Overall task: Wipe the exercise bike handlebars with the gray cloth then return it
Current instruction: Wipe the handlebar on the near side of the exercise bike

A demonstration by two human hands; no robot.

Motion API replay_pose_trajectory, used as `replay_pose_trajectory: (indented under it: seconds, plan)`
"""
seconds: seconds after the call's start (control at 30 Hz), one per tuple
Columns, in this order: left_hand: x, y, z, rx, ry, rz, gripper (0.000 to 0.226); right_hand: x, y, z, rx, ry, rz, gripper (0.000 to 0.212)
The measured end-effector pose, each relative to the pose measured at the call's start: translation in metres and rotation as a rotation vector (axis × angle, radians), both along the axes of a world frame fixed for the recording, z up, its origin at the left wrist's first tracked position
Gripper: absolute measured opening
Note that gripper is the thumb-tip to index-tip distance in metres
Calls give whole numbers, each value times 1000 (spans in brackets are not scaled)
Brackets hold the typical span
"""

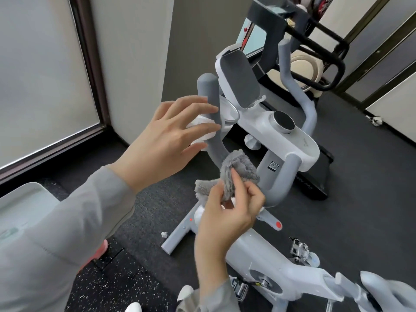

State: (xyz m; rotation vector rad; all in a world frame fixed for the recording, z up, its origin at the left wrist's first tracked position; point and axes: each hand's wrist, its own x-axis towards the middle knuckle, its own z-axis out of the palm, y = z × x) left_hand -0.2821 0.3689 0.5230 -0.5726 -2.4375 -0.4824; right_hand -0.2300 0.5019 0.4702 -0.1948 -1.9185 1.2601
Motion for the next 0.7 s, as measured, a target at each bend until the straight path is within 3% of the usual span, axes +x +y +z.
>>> replay_pose_trajectory:
  seconds: [0.17, 0.37, 0.53, 0.7]
  plan:
    - [-7, 9, 0, -70, -32, 4, 38, -22, 45, 34, 97, -37, 110, 29]
    - [-9, 13, -3, -67, -67, 40, 42, -79, 57, 71, 373, -423, 488, 24]
    - [-6, 16, -6, -16, -73, 47, 45, -95, 57, 81, 485, -662, 749, 18]
    - [-4, 21, -9, 11, -88, 60, 44, -84, 70, 74, 512, -628, 822, 29]
